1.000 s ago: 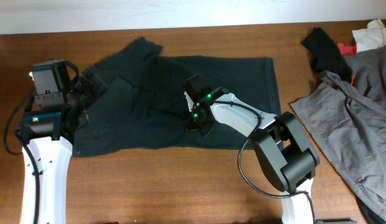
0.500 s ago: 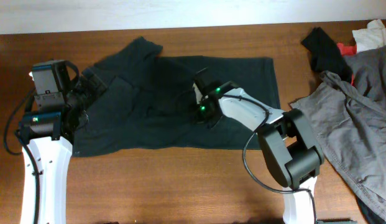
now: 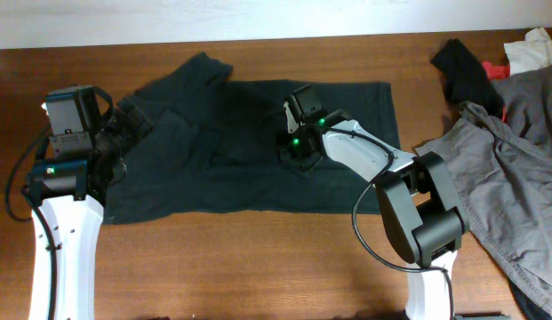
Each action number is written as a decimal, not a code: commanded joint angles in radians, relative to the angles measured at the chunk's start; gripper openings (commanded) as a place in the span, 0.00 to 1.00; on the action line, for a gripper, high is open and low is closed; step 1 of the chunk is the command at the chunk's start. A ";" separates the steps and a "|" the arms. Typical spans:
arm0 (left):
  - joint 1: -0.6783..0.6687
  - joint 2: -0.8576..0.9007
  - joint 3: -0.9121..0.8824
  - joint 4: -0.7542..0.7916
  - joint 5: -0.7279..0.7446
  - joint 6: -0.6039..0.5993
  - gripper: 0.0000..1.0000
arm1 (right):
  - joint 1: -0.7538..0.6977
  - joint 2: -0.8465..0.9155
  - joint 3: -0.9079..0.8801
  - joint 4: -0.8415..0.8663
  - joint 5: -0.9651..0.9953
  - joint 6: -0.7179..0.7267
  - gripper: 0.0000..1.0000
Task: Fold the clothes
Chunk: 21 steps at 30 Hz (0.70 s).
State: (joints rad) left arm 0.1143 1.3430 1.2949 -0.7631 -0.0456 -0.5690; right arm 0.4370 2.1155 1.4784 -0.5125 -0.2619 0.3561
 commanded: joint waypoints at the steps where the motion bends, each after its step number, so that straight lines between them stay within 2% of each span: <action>1: 0.002 0.003 -0.002 -0.002 -0.014 0.005 0.99 | -0.034 -0.033 0.079 -0.040 -0.088 -0.010 0.04; 8: 0.002 0.003 -0.002 -0.002 -0.014 0.005 0.99 | -0.007 -0.089 0.131 -0.163 -0.225 -0.029 0.04; 12: 0.002 0.003 -0.002 -0.002 -0.014 0.005 0.99 | 0.056 -0.068 0.128 -0.180 -0.192 -0.030 0.04; 17: 0.002 0.003 -0.002 -0.002 -0.014 0.005 0.99 | 0.144 -0.021 0.126 -0.181 -0.038 0.002 0.04; 21: 0.002 0.003 -0.002 -0.002 -0.014 0.005 0.99 | 0.180 0.019 0.126 -0.173 -0.035 0.022 0.04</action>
State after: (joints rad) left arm 0.1143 1.3430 1.2949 -0.7631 -0.0456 -0.5690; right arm 0.6083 2.0941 1.5940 -0.6880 -0.3481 0.3489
